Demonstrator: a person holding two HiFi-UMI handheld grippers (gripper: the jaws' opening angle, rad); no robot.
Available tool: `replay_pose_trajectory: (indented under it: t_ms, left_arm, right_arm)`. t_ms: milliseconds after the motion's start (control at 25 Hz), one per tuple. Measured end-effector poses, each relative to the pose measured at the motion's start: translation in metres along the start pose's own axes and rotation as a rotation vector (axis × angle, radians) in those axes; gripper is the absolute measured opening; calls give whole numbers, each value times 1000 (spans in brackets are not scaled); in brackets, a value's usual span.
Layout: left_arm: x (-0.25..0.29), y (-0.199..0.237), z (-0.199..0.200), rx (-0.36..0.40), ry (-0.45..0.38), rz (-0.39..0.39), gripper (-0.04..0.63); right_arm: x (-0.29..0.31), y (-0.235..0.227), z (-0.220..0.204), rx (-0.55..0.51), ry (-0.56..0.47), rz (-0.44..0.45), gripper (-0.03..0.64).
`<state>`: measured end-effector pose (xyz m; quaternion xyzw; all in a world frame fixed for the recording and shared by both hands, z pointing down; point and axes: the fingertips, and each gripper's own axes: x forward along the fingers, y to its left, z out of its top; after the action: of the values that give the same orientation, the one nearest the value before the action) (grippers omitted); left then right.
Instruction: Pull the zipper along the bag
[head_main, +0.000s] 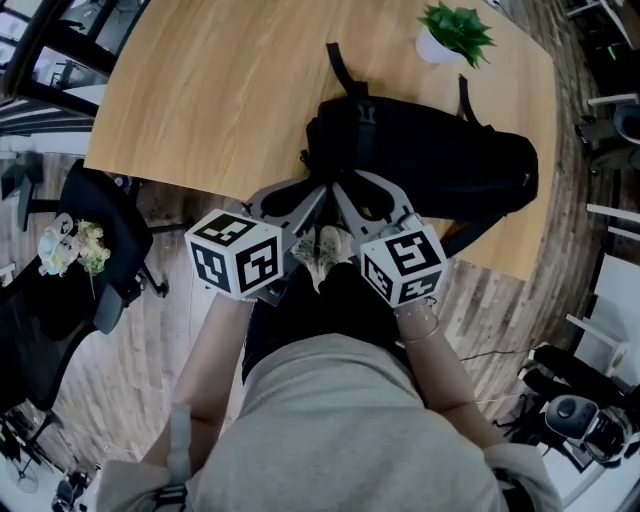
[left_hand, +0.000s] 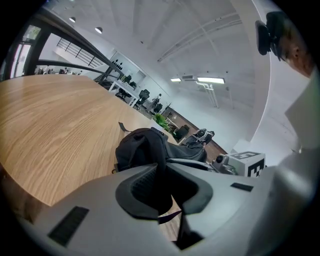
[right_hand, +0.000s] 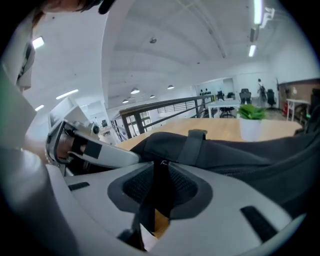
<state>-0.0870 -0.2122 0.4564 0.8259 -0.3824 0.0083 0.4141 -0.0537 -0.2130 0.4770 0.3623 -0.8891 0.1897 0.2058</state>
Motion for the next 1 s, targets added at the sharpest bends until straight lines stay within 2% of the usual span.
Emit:
replay_pose_trajectory:
  t_ms: [160, 440, 520, 680, 720, 760, 1000]
  left_arm:
    - [-1, -3, -2, -11, 7, -39, 57]
    - [-1, -13, -8, 49, 45, -59, 49]
    - [-1, -14, -10, 70, 54, -58, 46]
    - [0, -15, -10, 43, 48, -77, 44]
    - [0, -14, -10, 37, 45, -82, 44]
    - [0, -14, -9, 33, 43, -86, 44]
    - [-1, -13, -8, 27, 37, -88, 44]
  right_arm:
    - [-4, -2, -3, 160, -18, 26, 103]
    - [-5, -1, -11, 304, -45, 80, 89]
    - [-5, -3, -12, 296, -51, 61, 84]
    - [-11, -7, -11, 195, -33, -46, 94]
    - [-13, -8, -11, 169, -21, -75, 81]
    - [-14, -10, -12, 150, -10, -99, 16]
    - [-16, -12, -12, 146, -8, -95, 23]
